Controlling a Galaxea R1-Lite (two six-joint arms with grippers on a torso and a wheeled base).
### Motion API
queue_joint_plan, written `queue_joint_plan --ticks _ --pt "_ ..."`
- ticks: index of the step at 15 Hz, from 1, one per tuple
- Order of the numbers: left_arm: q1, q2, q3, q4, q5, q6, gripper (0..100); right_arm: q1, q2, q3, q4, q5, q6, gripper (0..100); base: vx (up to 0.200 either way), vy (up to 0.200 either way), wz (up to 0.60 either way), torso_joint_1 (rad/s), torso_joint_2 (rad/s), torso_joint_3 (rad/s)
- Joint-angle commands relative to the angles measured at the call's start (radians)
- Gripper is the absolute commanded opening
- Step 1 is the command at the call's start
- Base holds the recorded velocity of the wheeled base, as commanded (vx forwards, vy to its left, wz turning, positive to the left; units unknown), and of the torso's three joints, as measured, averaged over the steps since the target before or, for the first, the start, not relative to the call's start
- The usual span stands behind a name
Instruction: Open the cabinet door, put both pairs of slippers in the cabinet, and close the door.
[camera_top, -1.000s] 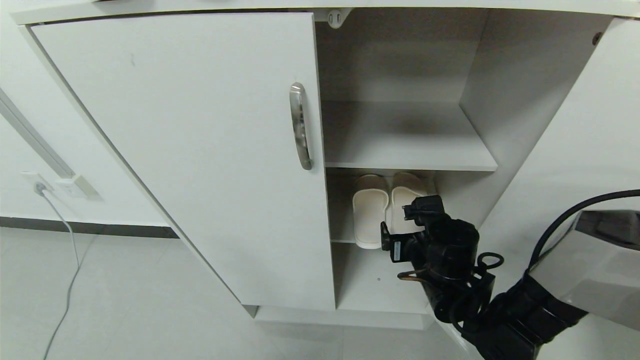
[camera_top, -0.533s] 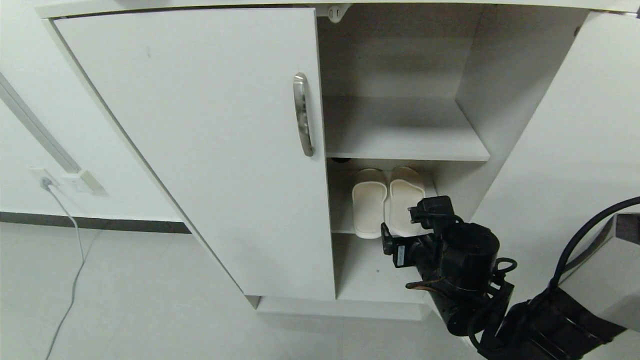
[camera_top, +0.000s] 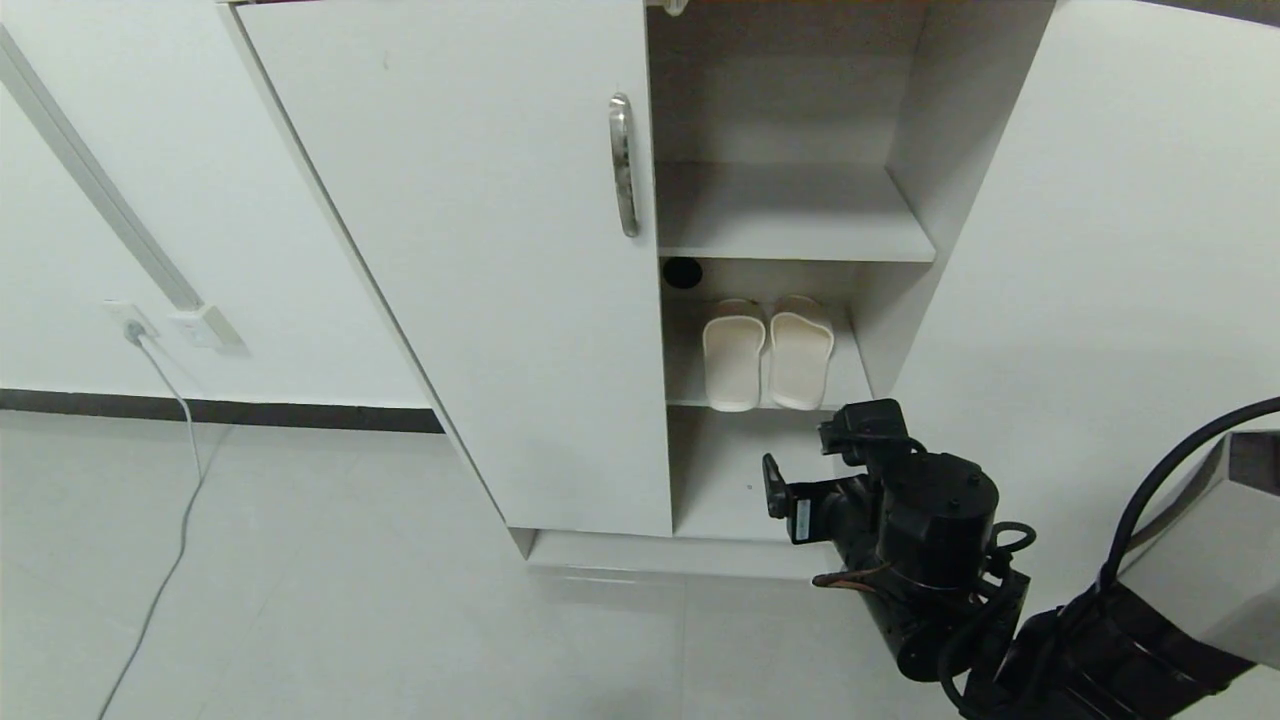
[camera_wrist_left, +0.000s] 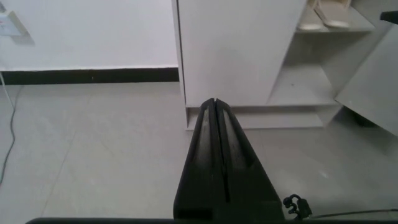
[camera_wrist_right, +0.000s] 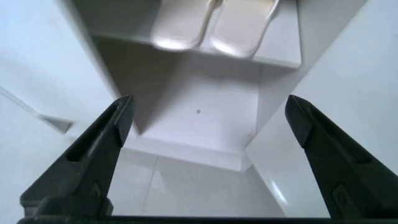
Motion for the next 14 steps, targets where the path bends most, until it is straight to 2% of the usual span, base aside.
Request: queue_joint_plan --ticks 1,11,14 --pt "0.0 0.001 0.0 0.0 0.0 0.0 0 0.002 0.002 0.003 -0.001 0.0 -0.002 100 0.0 0.0 0.0 0.0 0.0 0.0" --pt "0.0 0.001 0.0 0.0 0.0 0.0 0 0.008 -0.015 0.003 -0.004 0.0 -0.016 100 0.0 0.0 0.0 0.0 0.0 0.0" --pt "0.0 0.001 0.0 0.002 0.0 0.0 0 0.008 -0.015 0.014 -0.004 0.0 -0.016 100 0.0 0.0 0.0 0.004 0.0 0.152"
